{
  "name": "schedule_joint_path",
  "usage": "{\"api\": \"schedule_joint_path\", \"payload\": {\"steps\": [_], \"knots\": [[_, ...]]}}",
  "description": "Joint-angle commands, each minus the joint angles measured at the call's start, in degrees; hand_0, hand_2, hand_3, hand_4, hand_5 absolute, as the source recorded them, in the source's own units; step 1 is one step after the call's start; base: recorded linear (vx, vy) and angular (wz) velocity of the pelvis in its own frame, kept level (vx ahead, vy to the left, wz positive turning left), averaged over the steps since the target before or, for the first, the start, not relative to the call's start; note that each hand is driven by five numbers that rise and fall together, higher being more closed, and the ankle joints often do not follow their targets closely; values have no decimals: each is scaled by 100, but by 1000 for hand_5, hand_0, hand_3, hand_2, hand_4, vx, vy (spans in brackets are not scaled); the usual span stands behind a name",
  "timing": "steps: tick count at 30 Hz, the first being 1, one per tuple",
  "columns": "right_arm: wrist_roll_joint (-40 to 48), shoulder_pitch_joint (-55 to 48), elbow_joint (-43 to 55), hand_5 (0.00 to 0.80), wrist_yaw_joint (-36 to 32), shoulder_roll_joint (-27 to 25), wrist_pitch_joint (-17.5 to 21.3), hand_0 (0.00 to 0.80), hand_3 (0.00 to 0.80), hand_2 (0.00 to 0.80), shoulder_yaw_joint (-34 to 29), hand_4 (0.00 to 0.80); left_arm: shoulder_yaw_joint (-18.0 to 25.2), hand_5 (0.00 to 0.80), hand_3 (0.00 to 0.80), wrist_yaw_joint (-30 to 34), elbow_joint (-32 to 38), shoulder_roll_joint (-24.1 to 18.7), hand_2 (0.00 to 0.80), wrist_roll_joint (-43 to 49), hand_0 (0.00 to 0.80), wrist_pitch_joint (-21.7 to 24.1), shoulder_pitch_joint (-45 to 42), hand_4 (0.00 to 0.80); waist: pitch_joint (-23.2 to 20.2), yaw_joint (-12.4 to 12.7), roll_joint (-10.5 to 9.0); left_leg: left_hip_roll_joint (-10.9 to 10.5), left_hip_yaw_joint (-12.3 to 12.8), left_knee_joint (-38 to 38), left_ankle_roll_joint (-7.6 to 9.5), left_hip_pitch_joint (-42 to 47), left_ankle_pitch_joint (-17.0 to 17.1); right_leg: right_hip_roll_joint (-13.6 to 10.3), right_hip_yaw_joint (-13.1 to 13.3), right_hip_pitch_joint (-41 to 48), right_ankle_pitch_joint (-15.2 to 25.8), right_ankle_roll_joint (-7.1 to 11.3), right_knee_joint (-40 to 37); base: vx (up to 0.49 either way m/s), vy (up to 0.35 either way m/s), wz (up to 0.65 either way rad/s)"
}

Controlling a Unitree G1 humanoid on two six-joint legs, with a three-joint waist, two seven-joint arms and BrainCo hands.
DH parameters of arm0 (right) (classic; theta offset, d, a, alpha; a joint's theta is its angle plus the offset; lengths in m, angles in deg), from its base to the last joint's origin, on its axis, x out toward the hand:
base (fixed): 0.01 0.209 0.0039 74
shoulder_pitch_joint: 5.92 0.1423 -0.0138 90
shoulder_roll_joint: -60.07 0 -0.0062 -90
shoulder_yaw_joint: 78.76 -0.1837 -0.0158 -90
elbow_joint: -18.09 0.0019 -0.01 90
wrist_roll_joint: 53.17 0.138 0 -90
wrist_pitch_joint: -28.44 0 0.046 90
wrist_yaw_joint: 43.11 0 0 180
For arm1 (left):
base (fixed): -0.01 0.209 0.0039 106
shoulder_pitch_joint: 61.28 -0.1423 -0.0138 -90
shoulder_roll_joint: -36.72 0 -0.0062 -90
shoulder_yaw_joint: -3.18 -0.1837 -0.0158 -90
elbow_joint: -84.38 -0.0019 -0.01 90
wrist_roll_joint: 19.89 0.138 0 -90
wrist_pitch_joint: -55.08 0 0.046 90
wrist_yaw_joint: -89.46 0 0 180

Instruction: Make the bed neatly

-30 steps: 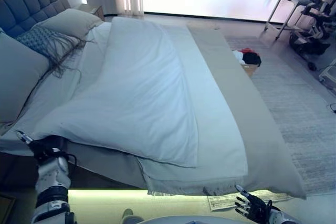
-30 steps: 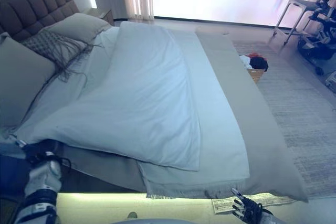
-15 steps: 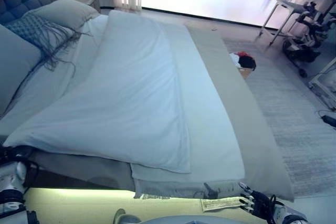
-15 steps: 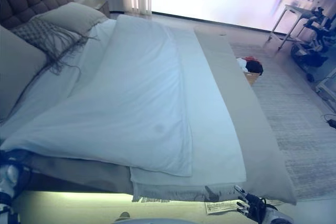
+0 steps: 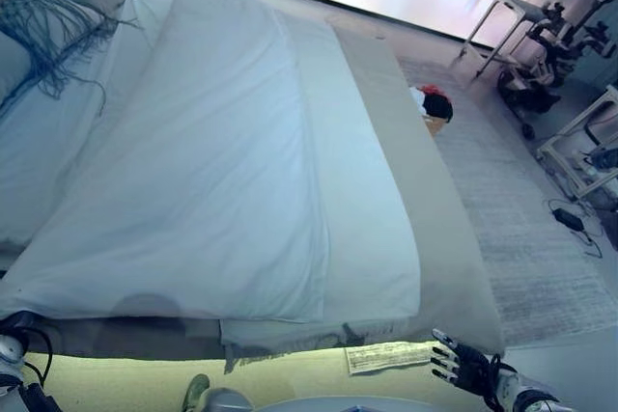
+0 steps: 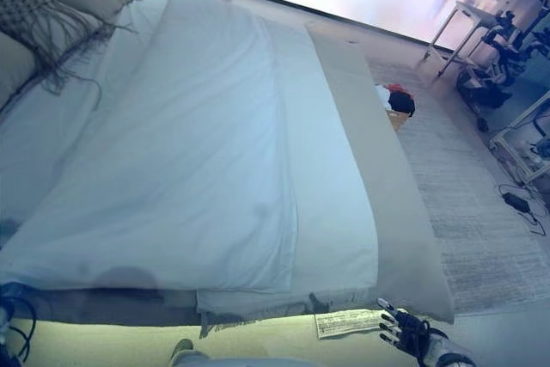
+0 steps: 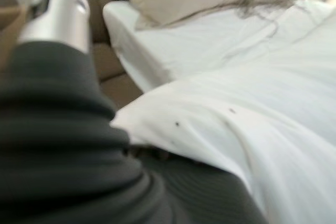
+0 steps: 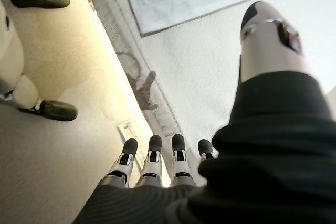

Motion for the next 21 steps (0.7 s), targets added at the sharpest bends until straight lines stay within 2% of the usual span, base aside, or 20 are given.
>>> {"api": "schedule_joint_path", "payload": {"steps": [1, 8, 10, 13, 15, 17, 21], "knots": [[179, 148, -166, 0, -105, -614, 138, 0, 0, 0, -223, 0, 1050, 0, 0, 177, -209, -1437, 0, -301, 0, 1031, -1475, 0, 191, 1068, 749, -338, 17, 122, 569, -157, -216, -949, -88, -326, 708, 436, 839, -30, -46, 0], [57, 189, -262, 0, -208, -723, 95, 0, 0, 0, -435, 0, 1000, 0, 0, 317, -426, -1050, 0, -301, 0, 869, -1636, 0, 224, 1095, 719, -345, -62, 76, 564, -120, -217, -947, -77, -332, 746, 469, 836, -42, -24, 18], [46, 204, -271, 0, -209, -741, 90, 0, 0, 0, -457, 0, 952, 0, 0, 517, -432, -986, 0, -301, 0, 654, -1670, 0, 230, 1109, 731, -349, -100, 53, 562, -107, -208, -950, -77, -358, 746, 469, 847, -52, -3, 36], [-3, 214, -284, 0, -238, -719, 107, 0, 0, 0, -456, 0, 729, 0, 0, 725, -393, -898, 0, -301, 0, 143, -1677, 0, 233, 1107, 747, -341, -131, 20, 550, -81, -198, -939, -74, -381, 719, 449, 851, -31, -10, 40], [-38, 208, -291, 0, -316, -696, 136, 0, 0, 0, -416, 0, 504, 0, 0, 799, -350, -869, 0, -301, 0, -29, -1630, 0, 218, 1082, 755, -335, -128, -12, 536, -67, -180, -931, -71, -379, 682, 437, 867, -18, -4, 52], [-25, 234, -304, 0, -328, -634, 175, 0, 0, 0, -375, 0, 293, 0, 0, 1188, -280, -783, 0, 584, 0, -468, -1550, 0, 192, 1069, 748, -338, -142, -53, 524, -58, -166, -914, -71, -378, 642, 419, 853, -17, -26, 28], [23, 230, -253, 0, -336, -567, 234, 0, 0, 0, -378, 0, -27, 0, 0, 1480, -199, -460, 0, 2195, 0, -658, -1342, 0, 169, 1041, 734, -335, -127, -95, 507, -58, -130, -861, -77, -363, 570, 380, 833, -31, -53, 36]]}}
